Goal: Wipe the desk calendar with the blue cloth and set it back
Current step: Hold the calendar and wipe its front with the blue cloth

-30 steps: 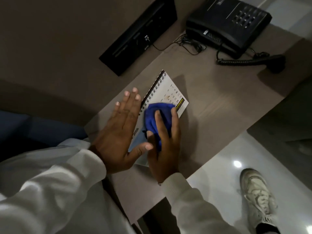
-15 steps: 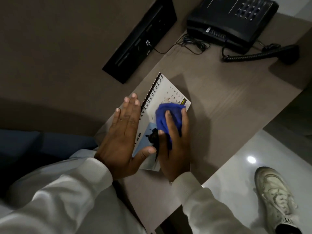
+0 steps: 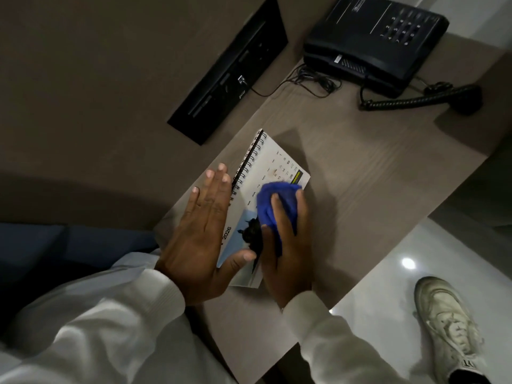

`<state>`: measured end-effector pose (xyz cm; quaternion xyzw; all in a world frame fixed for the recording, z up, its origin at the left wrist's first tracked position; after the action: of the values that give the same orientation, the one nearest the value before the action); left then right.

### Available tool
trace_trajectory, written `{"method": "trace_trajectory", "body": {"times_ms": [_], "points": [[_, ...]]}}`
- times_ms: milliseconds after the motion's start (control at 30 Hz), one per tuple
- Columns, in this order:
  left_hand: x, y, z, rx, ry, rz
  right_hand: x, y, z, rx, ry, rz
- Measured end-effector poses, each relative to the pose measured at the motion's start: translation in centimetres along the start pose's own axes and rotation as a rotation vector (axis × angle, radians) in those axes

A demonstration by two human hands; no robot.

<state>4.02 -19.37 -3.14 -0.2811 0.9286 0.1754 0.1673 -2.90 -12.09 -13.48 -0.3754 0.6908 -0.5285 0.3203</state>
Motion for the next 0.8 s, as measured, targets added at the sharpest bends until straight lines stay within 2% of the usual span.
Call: {"method": "trace_trajectory", "body": {"times_ms": [67, 167, 300, 433, 633, 800], "points": [[-0.1, 0.1, 0.1, 0.011, -0.006, 0.006, -1.3, -0.3, 0.5, 0.011, -0.012, -0.055], [-0.1, 0.3, 0.2, 0.032, -0.025, 0.008, -0.2, -1.8, -0.1, 0.016, 0.057, -0.120], [0.0, 0.3, 0.2, 0.010, -0.034, -0.001, 3.0, -1.6, -1.5, 0.095, 0.142, -0.007], [0.0, 0.6, -0.1, 0.000, -0.017, 0.000, 1.1, 0.9, -0.3, 0.097, 0.040, 0.146], [-0.2, 0.9, -0.1, 0.049, -0.027, 0.022, -0.4, -2.6, -0.1, 0.113, 0.034, -0.026], [0.0, 0.8, 0.0, 0.022, -0.026, 0.016, 3.6, -1.5, -2.4, 0.130, 0.139, 0.048]]}}
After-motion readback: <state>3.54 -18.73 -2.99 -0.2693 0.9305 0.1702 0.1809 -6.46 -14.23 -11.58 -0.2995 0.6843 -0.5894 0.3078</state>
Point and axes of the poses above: each hand's wrist, its own x-axis towards the middle knuckle, its own z-axis out of the palm, y = z × x, the point moved 9 cm from there along x, towards the middle knuckle, and after that the axes turned 11 degrees about -y, right-handed, at the moved point
